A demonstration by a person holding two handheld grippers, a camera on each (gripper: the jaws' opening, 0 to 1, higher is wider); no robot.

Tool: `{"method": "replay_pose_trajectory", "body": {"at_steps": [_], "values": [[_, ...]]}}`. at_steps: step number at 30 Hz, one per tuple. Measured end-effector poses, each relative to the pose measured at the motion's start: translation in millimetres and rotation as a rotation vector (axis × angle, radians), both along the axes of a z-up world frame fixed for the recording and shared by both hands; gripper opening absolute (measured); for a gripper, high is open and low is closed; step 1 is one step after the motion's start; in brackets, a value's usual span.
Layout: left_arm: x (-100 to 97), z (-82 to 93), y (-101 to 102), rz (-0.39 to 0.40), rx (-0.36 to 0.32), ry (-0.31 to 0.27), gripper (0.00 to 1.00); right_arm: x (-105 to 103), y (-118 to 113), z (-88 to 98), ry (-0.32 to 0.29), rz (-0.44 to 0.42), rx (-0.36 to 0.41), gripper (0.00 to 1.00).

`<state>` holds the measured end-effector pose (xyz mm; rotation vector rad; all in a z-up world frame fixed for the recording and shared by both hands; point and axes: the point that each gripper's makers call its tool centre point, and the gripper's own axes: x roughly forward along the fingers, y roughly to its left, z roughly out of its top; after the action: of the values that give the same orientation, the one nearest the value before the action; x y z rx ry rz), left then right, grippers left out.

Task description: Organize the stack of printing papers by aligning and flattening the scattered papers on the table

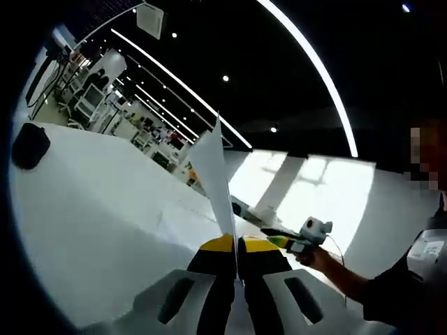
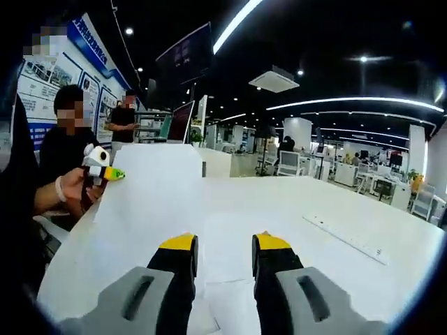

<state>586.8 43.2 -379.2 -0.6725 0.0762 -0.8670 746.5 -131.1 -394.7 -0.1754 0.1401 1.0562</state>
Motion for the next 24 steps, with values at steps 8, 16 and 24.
{"method": "replay_pose_trajectory", "body": {"at_steps": [8,16,24], "values": [[-0.3,0.6,1.2,0.003,0.005,0.0,0.06,0.2,-7.2,-1.5,0.003,-0.021,0.004,0.27],[-1.5,2.4,3.8,0.003,0.023,-0.017,0.06,-1.1,-18.6,0.5,-0.004,-0.043,0.002,0.27],[-1.8,-0.2,2.5,-0.001,0.046,-0.03,0.06,-7.3,-40.5,-5.2,-0.003,-0.077,-0.009,0.26]]}}
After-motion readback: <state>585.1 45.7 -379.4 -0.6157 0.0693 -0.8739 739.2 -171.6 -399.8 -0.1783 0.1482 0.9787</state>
